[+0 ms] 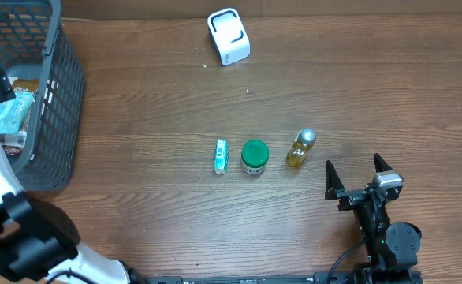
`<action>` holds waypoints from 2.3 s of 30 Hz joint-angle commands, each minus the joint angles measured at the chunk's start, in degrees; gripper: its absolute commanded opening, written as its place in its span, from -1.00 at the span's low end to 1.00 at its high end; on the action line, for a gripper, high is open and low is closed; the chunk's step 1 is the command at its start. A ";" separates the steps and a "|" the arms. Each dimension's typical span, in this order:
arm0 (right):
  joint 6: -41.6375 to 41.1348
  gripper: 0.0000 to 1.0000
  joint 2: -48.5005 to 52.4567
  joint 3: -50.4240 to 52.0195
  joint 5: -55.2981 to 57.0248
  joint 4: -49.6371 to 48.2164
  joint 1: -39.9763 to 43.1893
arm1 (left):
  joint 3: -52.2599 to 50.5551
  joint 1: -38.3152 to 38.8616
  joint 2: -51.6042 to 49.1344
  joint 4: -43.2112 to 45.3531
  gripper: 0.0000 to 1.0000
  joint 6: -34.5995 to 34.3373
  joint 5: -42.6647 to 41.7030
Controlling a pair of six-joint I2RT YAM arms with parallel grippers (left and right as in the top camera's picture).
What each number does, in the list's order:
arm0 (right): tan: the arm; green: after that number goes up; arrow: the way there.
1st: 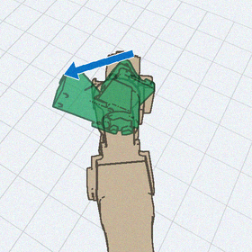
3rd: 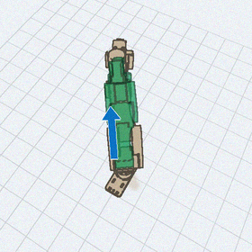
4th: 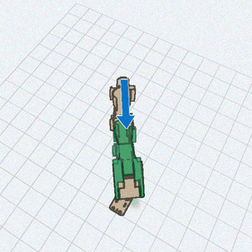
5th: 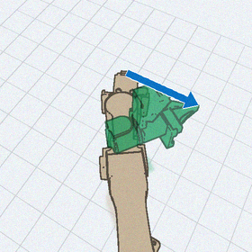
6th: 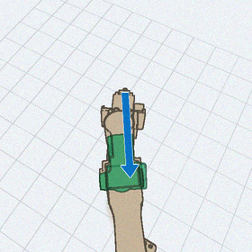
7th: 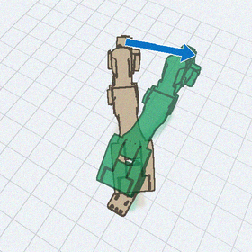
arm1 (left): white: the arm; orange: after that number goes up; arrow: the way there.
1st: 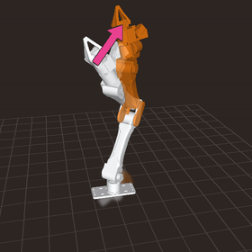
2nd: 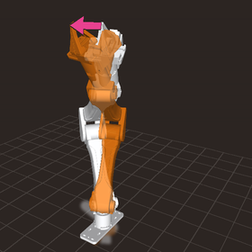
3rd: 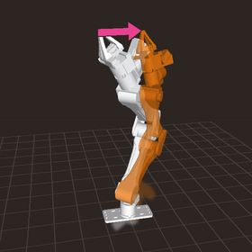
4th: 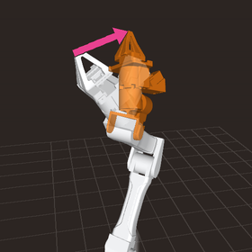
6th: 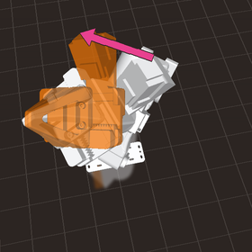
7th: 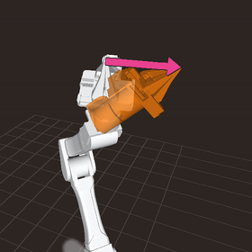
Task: Scan the item barcode
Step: 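Move the left gripper back into the grey basket, then grasp the green-and-beige toilet tissue pack in the basket with left gripper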
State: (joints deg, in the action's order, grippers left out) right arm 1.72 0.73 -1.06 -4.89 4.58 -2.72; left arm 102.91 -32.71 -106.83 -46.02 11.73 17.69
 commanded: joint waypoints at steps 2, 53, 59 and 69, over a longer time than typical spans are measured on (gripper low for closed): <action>0.20 1.00 -0.50 0.61 0.55 -0.13 0.17 | 1.07 -0.94 -5.42 0.68 1.00 6.32 -6.88; 0.20 1.00 -0.50 0.61 0.55 -0.13 0.17 | 0.42 -0.81 -26.91 1.73 0.27 7.52 -11.78; 0.20 1.00 -0.50 0.61 0.55 -0.13 0.17 | -1.66 -0.81 -26.93 2.73 -0.31 7.50 -11.85; 0.20 1.00 -0.50 0.61 0.57 -0.13 0.17 | -0.02 -0.81 -23.98 4.07 -0.92 1.53 -14.84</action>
State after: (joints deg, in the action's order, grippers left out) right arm 1.72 0.73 -1.06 -4.89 4.62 -2.72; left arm 104.68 -33.65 -128.03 -40.07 18.57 8.05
